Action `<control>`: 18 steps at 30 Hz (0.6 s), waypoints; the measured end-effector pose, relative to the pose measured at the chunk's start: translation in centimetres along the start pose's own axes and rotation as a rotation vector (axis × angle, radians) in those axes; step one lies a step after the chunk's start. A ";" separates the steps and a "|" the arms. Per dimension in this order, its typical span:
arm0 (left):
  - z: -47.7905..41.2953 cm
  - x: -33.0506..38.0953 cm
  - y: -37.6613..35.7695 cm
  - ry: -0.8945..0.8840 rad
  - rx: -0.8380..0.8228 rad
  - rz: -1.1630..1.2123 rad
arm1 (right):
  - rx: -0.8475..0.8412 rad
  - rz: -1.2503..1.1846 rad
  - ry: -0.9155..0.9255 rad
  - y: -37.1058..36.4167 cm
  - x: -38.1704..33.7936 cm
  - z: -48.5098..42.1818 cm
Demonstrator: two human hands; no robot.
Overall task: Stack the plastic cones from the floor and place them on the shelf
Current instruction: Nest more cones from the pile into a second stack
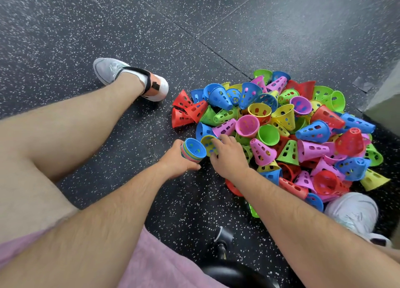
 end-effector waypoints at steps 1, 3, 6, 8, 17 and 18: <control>0.0 0.1 -0.1 -0.002 0.000 0.003 | -0.020 -0.036 -0.013 0.1 0.2 0.0; 0.1 0.1 -0.2 -0.009 0.004 0.007 | -0.047 -0.113 -0.033 0.4 0.8 0.0; 0.3 0.3 -0.2 -0.024 0.008 0.014 | -0.057 -0.170 -0.074 0.8 1.7 0.3; 0.6 0.5 -0.2 -0.034 0.010 0.015 | -0.030 -0.176 -0.118 1.2 2.2 0.6; 1.4 1.1 -0.4 -0.059 0.019 -0.003 | 0.168 -0.369 -0.221 4.8 3.5 1.5; 1.5 1.0 -0.4 -0.059 0.021 -0.003 | 0.162 -0.405 -0.216 5.0 3.4 1.5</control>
Point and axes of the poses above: each hand's wrist, its own z-axis away from the middle knuckle, its own y-axis out of the back of the hand, x = y × z, the point moved 4 cm from there along -z, towards the middle knuckle, and after that the axes turned 6 degrees about z, right-handed, at the moved point
